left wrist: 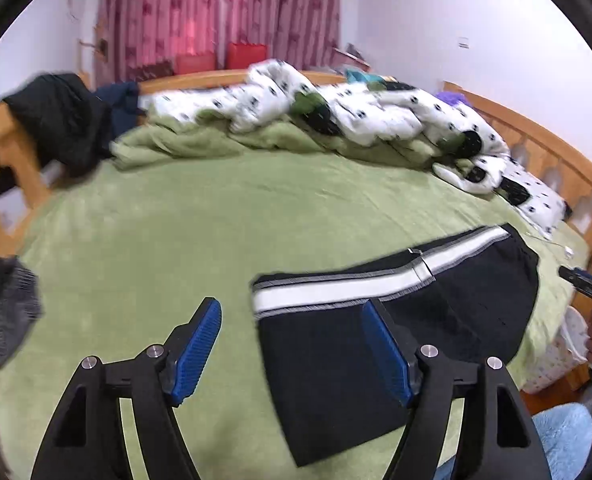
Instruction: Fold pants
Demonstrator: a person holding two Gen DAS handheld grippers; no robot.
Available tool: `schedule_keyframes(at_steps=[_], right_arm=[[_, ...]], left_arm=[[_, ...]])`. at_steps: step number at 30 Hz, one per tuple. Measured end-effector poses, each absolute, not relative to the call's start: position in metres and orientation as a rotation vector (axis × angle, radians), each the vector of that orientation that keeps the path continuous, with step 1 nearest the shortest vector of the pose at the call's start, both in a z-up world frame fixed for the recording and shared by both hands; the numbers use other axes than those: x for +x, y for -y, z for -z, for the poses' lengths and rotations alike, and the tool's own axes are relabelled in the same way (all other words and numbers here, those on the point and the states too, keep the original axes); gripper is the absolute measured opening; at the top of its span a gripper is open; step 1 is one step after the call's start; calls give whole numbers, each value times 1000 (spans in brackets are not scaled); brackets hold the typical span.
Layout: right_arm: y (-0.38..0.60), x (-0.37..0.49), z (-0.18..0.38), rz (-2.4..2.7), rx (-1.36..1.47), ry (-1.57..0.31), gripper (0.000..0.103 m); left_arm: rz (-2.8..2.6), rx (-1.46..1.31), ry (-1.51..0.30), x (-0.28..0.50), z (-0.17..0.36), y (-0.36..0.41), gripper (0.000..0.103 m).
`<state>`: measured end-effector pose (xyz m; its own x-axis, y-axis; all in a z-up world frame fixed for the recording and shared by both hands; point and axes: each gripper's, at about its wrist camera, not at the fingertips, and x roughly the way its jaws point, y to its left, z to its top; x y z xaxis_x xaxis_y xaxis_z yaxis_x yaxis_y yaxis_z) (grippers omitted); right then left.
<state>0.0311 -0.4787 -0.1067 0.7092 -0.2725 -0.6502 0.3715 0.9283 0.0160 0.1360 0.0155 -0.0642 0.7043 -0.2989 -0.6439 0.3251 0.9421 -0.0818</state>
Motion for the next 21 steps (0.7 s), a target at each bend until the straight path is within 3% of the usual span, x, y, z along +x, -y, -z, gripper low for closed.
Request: schedule_keyframes(at_steps=[4, 12, 20, 21], right_arm=[[517, 39, 152, 383, 237, -727, 84], [566, 70, 210, 355, 450, -752, 84], [604, 126, 234, 336, 598, -704, 84], [607, 133, 232, 339, 609, -708, 79]], left_arm=[[416, 34, -796, 171, 130, -15, 71], [501, -284, -1004, 218, 227, -38, 71], [604, -337, -1003, 246, 244, -30, 69], [606, -352, -1008, 251, 244, -29, 67]])
